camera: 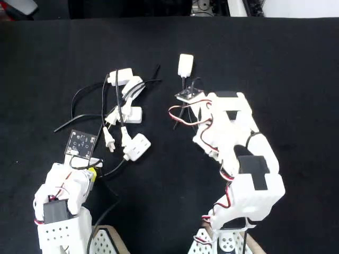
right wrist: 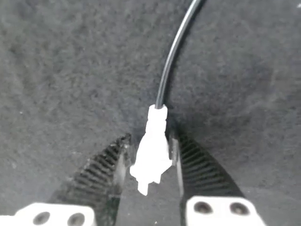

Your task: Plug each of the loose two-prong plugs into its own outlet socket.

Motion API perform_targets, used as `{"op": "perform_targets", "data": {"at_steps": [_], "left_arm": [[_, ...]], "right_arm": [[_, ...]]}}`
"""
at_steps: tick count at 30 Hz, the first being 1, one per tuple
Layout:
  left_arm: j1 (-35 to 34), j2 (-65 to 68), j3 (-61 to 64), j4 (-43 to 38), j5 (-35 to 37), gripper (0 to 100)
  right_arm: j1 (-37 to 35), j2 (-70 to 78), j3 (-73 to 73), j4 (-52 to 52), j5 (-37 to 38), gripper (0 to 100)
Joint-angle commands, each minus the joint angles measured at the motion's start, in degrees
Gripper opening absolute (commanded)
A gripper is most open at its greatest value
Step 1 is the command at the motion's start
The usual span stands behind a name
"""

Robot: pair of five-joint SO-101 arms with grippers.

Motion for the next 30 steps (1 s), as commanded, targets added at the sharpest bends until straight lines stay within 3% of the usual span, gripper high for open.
{"op": "perform_targets", "data": {"at_steps": [1, 5, 9, 23, 26, 30], "left_arm": [[-0.48, -0.26, -0.4, 0.35, -0.7, 19], [-0.48, -0.26, -0.4, 0.35, -0.7, 19], [-0.48, -0.26, -0.4, 0.35, -0.7, 19], [-0.48, -0.26, -0.4, 0.35, -0.79, 19], [-0.48, -0.26, -0.4, 0.44, -0.79, 19], [-0.4, -0.26, -0.4, 0.44, -0.79, 19]], "right_arm": [[3.87, -0.13, -0.31, -0.62, 1.93, 14.5], [4.13, -0.31, -0.31, -0.79, 3.34, 12.6], [3.69, -0.04, -1.1, -2.55, 2.99, 0.8], [4.22, -2.59, -3.82, 1.14, 3.52, 1.1], [6.24, -6.73, -3.3, 5.98, 8.7, 1.1], [11.34, -14.02, -2.33, 6.15, 9.76, 1.1]]}}
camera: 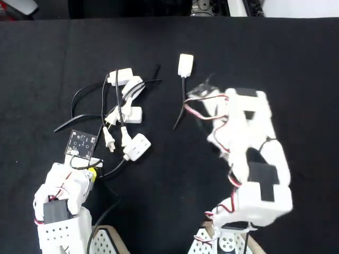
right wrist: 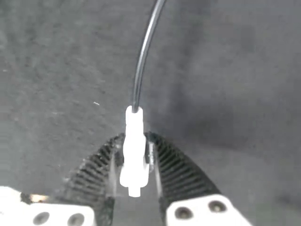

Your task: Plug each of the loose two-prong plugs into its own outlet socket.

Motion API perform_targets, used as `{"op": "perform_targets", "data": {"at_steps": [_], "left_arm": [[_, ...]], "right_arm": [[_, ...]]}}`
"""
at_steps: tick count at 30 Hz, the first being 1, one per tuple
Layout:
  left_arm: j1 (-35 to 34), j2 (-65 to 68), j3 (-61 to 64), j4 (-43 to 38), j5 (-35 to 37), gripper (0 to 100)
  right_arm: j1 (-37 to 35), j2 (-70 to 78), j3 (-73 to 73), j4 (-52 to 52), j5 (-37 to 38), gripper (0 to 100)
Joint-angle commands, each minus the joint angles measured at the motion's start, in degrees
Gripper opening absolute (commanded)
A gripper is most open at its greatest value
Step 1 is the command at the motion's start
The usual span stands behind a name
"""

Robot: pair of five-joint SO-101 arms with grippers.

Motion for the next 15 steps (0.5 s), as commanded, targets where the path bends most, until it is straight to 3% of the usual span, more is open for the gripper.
{"op": "perform_targets", "data": {"at_steps": [1, 8, 15], "left_arm": [[-0.4, -0.26, -0.4, 0.44, -0.44, 19], [-0.13, -0.26, -0.4, 0.44, -0.35, 19], [0.04, -0.26, -0.4, 0.44, -0.09, 19]], "right_arm": [[4.22, -8.66, -0.66, 1.05, 0.79, 1.1], [2.64, -31.43, 9.27, -4.57, -8.26, 1.1], [-6.77, -65.63, 31.52, -14.86, -13.89, 1.1]]}}
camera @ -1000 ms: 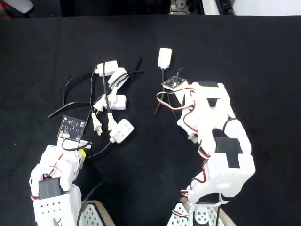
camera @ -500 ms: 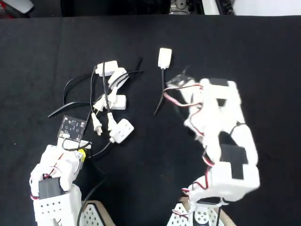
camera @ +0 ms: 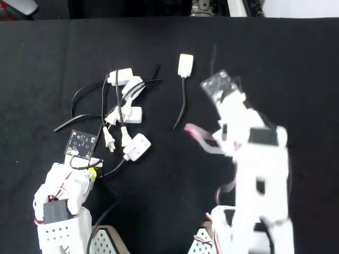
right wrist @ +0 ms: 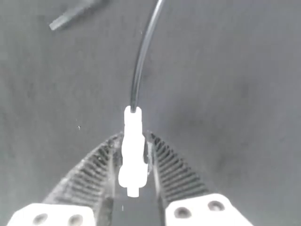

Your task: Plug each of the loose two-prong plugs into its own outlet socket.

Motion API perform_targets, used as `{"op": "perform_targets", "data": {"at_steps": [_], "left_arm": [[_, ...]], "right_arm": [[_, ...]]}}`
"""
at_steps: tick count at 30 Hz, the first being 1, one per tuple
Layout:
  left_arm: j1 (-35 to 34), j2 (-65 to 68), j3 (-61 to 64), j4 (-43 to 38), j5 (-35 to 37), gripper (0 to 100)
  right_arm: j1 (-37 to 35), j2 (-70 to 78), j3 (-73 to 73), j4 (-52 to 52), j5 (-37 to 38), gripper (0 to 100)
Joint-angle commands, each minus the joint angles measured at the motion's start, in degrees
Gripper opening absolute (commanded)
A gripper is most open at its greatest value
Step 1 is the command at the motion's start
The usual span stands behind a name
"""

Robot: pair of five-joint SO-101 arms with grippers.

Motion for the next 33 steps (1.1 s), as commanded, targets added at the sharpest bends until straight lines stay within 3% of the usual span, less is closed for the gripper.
{"op": "perform_targets", "data": {"at_steps": [1, 7, 11, 14, 19, 24, 28, 33], "left_arm": [[0.13, -0.26, -0.48, 0.44, 0.0, 19], [2.77, -0.35, -1.89, -0.79, 7.74, 19], [10.15, -0.35, -4.0, -0.88, 11.25, 19], [17.19, -0.35, -7.6, -1.32, 13.71, 19], [27.47, -0.35, -8.48, -12.04, 18.9, 19], [32.92, -0.26, -2.95, -22.42, 21.71, 19], [33.1, -0.26, -1.01, -22.95, 21.71, 19], [33.19, -0.26, 0.4, -22.86, 21.98, 19]], "right_arm": [[-5.1, -20.7, 11.38, -7.56, -4.22, 1.1], [-6.24, -47.43, 29.85, -24.97, -14.68, 1.1], [-7.21, -57.27, 37.14, -28.84, -21.36, 1.1], [-12.4, -58.68, 40.13, -29.19, -24.88, 1.2], [-21.01, -58.59, 44.35, -39.91, -36.57, 1.2], [-21.54, -54.37, 46.55, -54.07, -52.22, 1.2], [-22.24, -42.95, 41.01, -55.82, -59.87, 1.3], [-29.45, -23.25, 31.16, -55.74, -64.97, 1.2]]}}
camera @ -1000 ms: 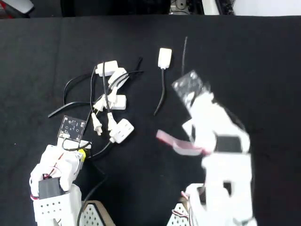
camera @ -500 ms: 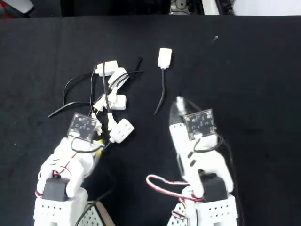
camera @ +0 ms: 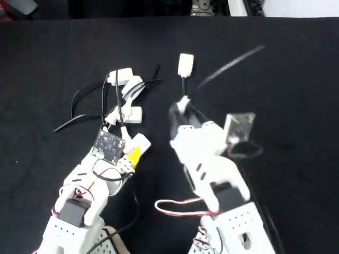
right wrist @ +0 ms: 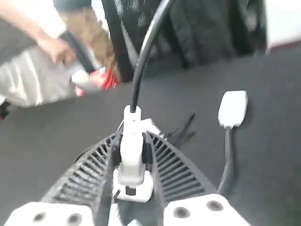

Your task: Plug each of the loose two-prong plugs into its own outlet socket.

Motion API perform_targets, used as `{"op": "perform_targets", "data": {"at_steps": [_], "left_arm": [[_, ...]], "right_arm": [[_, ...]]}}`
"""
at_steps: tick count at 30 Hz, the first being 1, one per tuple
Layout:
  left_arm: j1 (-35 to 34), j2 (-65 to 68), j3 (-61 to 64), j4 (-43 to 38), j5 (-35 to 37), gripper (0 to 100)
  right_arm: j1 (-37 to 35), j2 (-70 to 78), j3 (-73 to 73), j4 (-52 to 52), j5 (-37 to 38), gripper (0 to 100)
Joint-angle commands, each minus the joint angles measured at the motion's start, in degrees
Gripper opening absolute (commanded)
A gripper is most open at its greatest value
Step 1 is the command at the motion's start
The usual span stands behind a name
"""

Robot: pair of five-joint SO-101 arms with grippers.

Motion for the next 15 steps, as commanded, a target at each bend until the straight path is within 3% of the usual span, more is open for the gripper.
{"op": "perform_targets", "data": {"at_steps": [1, 7, 15], "left_arm": [[0.4, -0.26, 1.19, -1.14, 0.7, 19], [0.4, -0.26, 1.89, -0.97, 0.79, 19], [-1.98, -0.26, 1.8, -0.79, 0.97, 19]], "right_arm": [[-5.45, 13.93, -8.57, -1.32, -3.69, 1.2], [-9.58, 22.9, -9.45, -1.58, -3.43, 1.2], [-13.8, 10.77, -5.05, 5.1, -0.44, 1.2]]}}
